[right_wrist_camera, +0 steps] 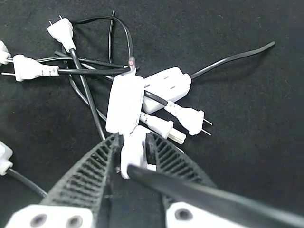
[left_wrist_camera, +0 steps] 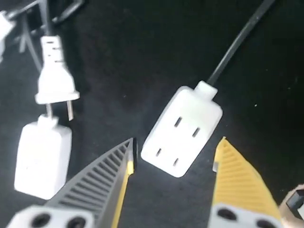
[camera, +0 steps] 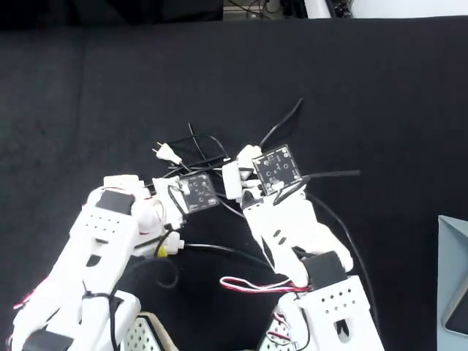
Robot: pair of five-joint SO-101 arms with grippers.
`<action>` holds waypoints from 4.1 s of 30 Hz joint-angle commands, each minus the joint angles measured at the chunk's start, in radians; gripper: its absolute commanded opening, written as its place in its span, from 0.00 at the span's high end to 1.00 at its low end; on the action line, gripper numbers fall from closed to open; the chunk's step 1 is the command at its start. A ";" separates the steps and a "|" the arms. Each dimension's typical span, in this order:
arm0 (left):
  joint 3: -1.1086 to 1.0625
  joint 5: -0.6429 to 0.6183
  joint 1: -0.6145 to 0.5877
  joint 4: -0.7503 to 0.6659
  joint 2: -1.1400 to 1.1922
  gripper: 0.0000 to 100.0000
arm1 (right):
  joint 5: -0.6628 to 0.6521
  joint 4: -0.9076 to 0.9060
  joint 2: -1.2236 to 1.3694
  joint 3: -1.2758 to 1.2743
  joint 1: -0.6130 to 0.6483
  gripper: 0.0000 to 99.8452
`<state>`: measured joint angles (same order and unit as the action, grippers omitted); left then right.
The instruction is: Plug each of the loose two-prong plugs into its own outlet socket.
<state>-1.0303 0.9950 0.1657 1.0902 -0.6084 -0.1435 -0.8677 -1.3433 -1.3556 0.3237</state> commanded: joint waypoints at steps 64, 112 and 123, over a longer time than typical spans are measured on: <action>0.077 -0.463 -0.012 -0.115 0.078 0.70 | 0.006 -0.012 -0.012 0.013 -0.009 0.99; 0.047 -0.637 -0.056 -0.236 0.219 0.83 | 0.006 -0.012 -0.008 0.007 -0.005 0.99; 0.108 -0.671 -0.068 -0.061 0.028 0.75 | 0.006 -0.012 -0.008 0.007 -0.005 0.99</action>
<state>-0.9797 0.3307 0.1074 0.9766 -0.4979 -0.1435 -0.8753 -1.3433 -1.3556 0.3237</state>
